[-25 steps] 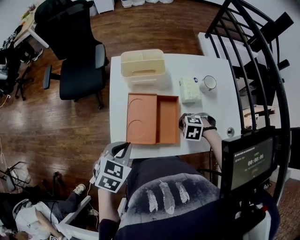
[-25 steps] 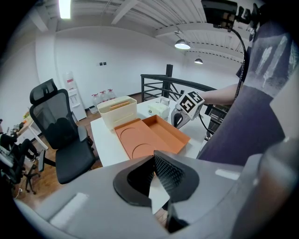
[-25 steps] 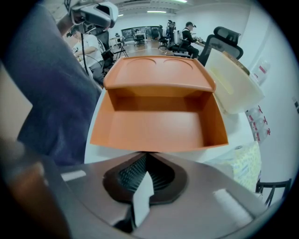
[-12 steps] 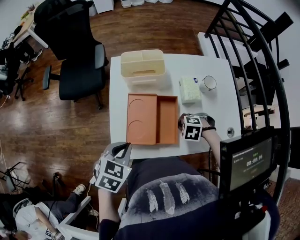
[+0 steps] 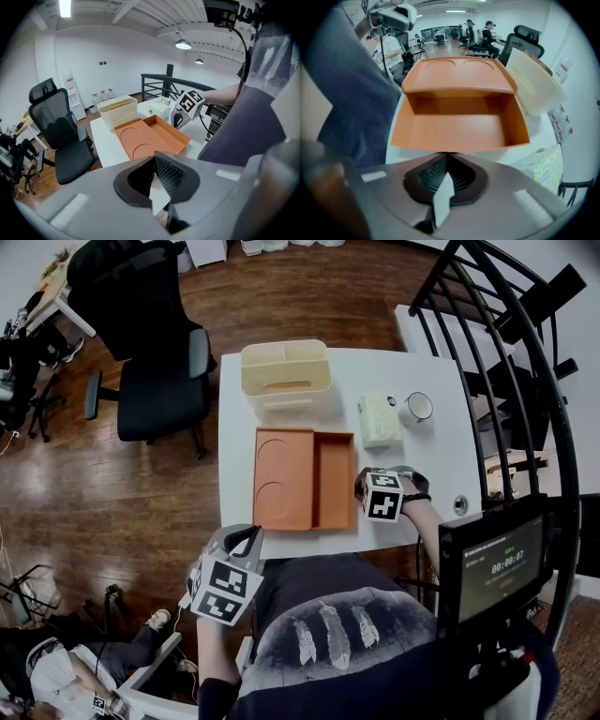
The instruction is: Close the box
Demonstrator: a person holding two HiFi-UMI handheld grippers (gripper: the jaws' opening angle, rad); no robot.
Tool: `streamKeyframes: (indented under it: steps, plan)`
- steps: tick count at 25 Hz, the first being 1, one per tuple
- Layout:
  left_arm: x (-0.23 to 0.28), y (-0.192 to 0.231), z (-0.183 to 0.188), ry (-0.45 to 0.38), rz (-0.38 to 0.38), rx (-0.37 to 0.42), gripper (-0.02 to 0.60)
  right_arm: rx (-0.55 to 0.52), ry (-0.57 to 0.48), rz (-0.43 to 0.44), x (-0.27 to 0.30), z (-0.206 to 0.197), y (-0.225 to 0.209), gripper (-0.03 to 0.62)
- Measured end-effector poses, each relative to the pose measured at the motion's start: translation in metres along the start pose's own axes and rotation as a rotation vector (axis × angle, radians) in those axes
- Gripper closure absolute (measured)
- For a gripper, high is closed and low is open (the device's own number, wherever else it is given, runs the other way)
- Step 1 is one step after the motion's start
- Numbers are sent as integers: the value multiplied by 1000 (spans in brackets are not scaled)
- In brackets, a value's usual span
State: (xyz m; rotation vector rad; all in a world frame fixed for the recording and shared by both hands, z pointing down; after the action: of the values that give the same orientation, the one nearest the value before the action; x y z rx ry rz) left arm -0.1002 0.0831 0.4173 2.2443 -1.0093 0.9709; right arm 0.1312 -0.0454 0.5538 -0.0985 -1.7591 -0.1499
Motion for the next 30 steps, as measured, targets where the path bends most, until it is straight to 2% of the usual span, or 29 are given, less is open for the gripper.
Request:
streamKeyframes:
  steps: [30]
  plan:
    - [-2, 1, 2, 10, -10, -1, 568, -11, -1, 1, -2, 3, 1, 591]
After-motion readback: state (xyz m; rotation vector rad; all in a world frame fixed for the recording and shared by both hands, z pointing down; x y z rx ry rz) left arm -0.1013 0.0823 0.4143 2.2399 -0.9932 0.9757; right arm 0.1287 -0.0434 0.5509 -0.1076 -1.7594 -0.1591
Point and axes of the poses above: the fingertips, and each gripper's own axes: x forward along the fingers, y to its left, z out of its top, the point moved 7 cm from there along -x, backward along the fingers, and after that the axes turned 5 degrees about -z, right-handed, at the moved point
